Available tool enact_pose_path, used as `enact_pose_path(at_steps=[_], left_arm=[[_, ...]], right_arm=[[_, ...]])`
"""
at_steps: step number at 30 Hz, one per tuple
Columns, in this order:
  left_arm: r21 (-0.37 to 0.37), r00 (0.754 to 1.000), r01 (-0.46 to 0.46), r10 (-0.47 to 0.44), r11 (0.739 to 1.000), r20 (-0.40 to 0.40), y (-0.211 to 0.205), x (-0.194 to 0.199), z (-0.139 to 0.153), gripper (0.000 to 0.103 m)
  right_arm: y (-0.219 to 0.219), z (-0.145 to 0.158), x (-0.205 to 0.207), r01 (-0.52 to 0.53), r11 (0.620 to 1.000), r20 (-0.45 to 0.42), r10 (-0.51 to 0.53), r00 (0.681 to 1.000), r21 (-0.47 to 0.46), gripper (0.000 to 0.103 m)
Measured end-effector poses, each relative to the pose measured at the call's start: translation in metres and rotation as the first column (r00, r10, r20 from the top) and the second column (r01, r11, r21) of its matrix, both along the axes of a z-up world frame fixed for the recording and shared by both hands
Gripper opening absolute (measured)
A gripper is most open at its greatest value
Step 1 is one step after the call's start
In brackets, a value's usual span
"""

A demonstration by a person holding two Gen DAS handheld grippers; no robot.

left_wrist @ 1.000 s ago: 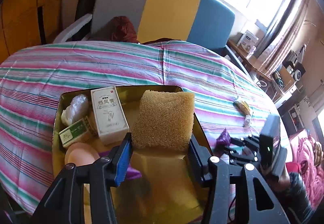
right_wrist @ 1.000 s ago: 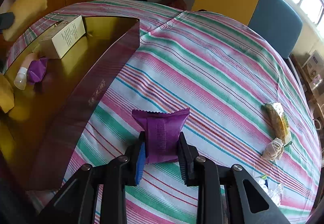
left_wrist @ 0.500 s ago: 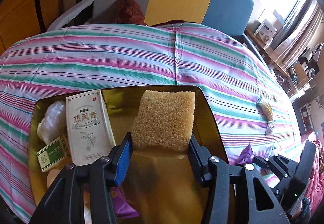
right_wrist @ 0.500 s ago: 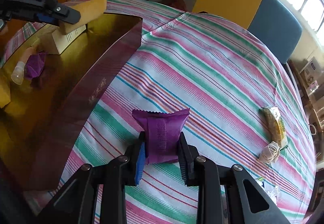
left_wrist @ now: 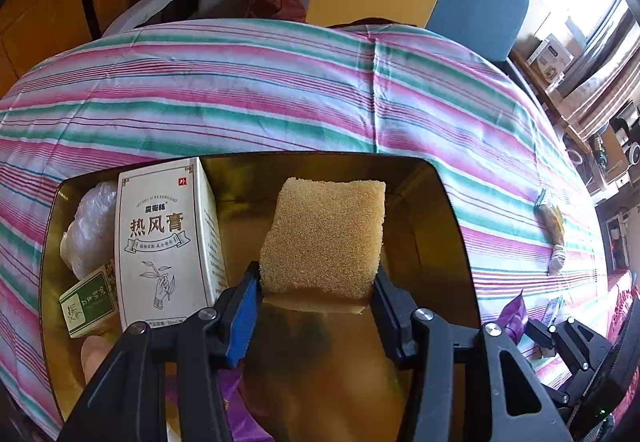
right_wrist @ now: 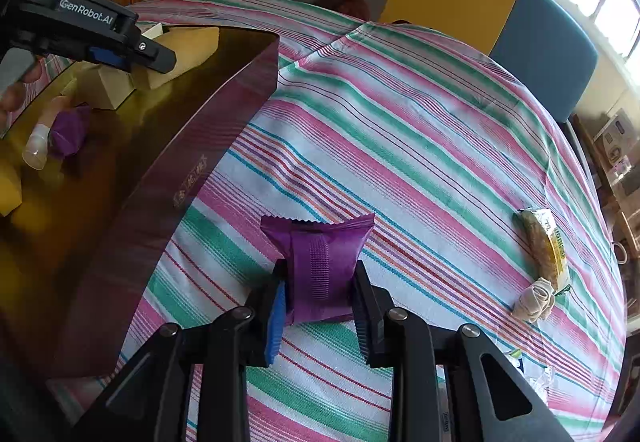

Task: Organize objects
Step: 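Lower the yellow sponge into the tray and open the left gripper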

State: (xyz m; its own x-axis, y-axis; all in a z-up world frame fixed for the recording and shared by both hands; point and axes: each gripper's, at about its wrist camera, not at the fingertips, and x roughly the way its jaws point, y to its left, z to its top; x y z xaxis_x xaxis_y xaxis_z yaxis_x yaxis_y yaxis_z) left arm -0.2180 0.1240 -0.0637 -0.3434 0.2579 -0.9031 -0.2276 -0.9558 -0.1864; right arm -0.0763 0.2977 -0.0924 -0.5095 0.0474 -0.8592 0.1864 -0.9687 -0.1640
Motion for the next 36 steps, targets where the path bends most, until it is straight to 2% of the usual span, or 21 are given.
enact_pose_path(at_steps=[8,18,21,24,27,31,33,36], left_arm=[[-0.075,1.0,-0.025,0.024,0.997,-0.013,0.008,-0.008,-0.007,0.054],[-0.098,1.0,-0.021,0.021,0.995,-0.009,0.013,-0.009,-0.009,0.056],[-0.124,1.0,-0.007,0.004,0.992,-0.023,0.015,-0.006,-0.009,0.061],[-0.116,1.0,0.004,-0.007,0.993,-0.027,0.016,-0.003,-0.008,0.066],[-0.089,0.998,0.019,-0.024,0.996,-0.064,0.015,0.003,-0.002,0.07],[-0.062,0.995,0.002,-0.008,0.998,-0.099,0.007,0.011,0.011,0.07],[-0.06,0.987,-0.009,0.0,0.998,-0.161,0.0,0.022,0.026,0.07],[-0.054,0.96,0.006,-0.021,0.999,-0.28,-0.016,0.051,0.059,0.071]], right_arm=[[0.0,0.0,0.0,0.001,1.0,0.001,-0.001,1.0,-0.001,0.03],[0.001,-0.001,0.0,0.0,1.0,0.004,0.0,1.0,0.001,0.031],[0.002,-0.001,0.0,0.001,1.0,0.004,-0.001,1.0,0.0,0.031],[0.002,-0.001,0.0,0.001,1.0,0.004,-0.001,1.0,0.0,0.031],[0.002,-0.001,0.0,0.0,1.0,0.005,0.0,1.0,-0.001,0.031],[0.003,-0.001,0.0,0.0,1.0,0.005,0.0,1.0,-0.003,0.031],[0.003,-0.002,0.0,0.001,1.0,0.004,-0.001,1.0,-0.005,0.031],[0.003,-0.002,-0.001,-0.005,1.0,0.003,0.005,1.0,0.0,0.031]])
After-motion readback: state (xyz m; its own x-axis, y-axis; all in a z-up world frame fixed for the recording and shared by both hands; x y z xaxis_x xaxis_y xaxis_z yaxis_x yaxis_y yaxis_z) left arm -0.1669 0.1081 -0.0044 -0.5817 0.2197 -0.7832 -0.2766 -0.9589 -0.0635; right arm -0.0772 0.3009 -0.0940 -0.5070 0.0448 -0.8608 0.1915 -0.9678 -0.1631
